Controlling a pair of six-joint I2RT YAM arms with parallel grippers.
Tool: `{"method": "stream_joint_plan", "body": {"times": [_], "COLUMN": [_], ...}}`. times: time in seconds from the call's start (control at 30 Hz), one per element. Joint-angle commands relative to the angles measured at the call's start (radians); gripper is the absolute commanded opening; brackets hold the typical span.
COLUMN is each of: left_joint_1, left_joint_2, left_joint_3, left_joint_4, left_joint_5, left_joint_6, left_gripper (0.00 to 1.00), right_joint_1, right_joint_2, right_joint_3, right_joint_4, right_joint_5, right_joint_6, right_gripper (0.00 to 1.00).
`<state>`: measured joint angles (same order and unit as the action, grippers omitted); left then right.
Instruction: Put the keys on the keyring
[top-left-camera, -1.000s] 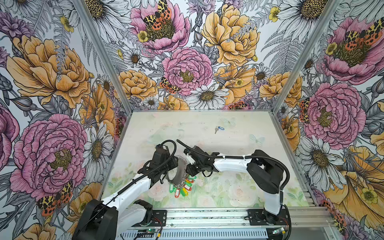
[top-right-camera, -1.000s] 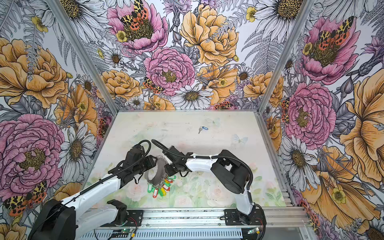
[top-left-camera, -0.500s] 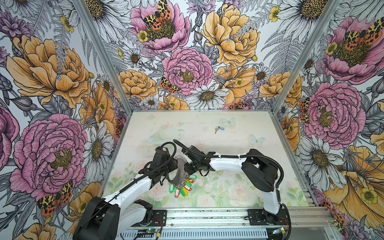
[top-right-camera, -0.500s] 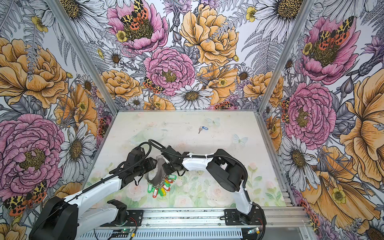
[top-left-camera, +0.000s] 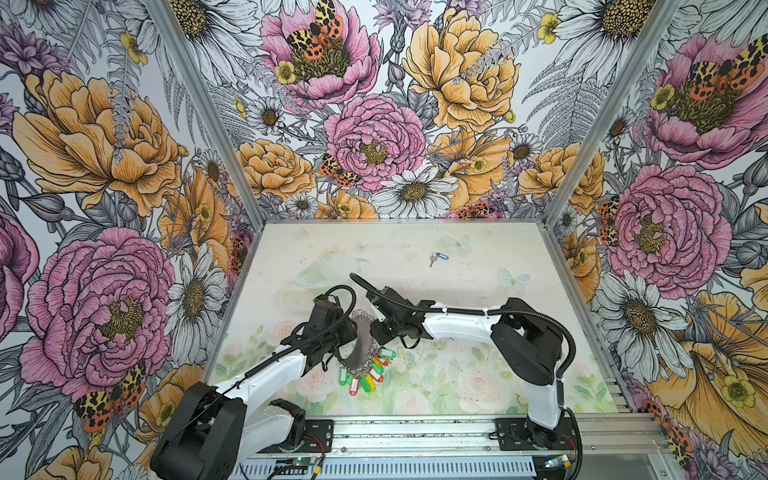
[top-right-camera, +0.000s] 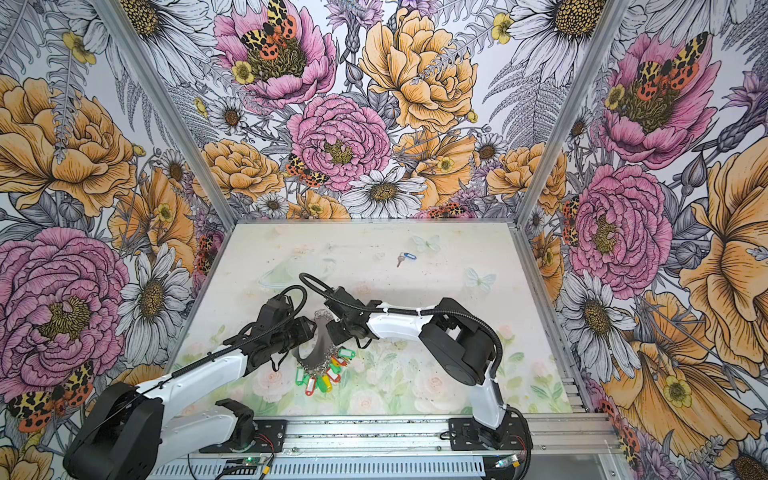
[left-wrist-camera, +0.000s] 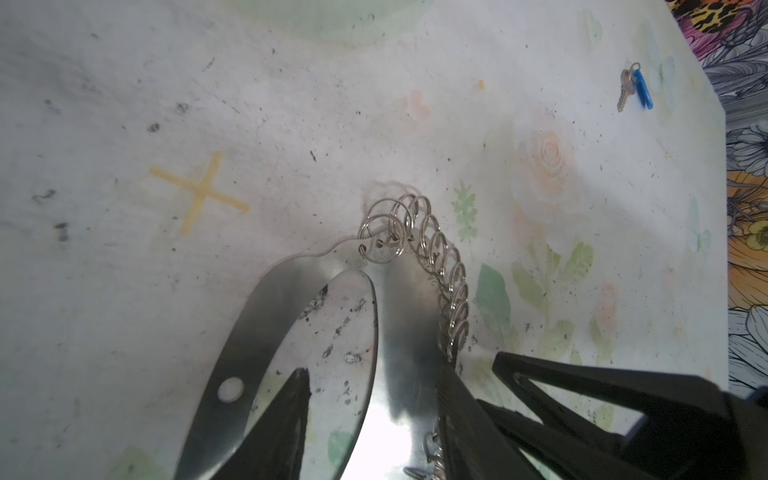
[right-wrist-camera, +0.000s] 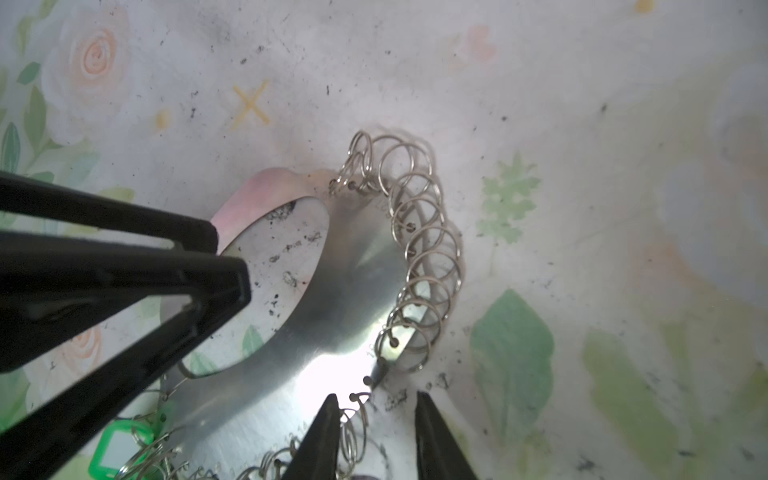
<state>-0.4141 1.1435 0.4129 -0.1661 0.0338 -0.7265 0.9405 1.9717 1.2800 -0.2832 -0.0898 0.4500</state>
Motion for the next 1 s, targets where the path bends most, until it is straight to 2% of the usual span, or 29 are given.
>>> {"method": "stream_joint_plan", "body": {"times": [0.0,0.2,0.5,0.8,0.97], "left_joint_1": [-0.015,-0.026,-0.026,-0.025,-0.023], "left_joint_2": [0.014,0.036,0.036,0.033,0.035], "left_joint_3": [0.027,0.03,0.019,0.006,0.006], "left_joint_4": [0.038,0.048,0.059,0.068,0.071], "left_joint_5": [0.006,0.003,-0.002,-0.003,-0.003], "left_joint_6": [0.001,-0.002,-0.01,-0.014,-0.013], "left_gripper": [0.51,0.5,0.49,0.49,0.5], "right_joint_1": [-0.02,-0.04,-0.039,-0.034,-0.026], "right_joint_2": [-0.025,0.02,0.094,0.134,0.139], "right_joint_3": [0.007,0.036,0.096,0.104,0.102], "right_joint_4": [-0.001,-0.002,0.002,0.0,0.001], "right_joint_5": [0.024,0.02,-0.077,-0.089,-0.104], "right_joint_6": [-0.01,-0.012,-0.003,0.013,0.016], "right_gripper": [0.33,0.33,0.37,0.38,0.31]}}
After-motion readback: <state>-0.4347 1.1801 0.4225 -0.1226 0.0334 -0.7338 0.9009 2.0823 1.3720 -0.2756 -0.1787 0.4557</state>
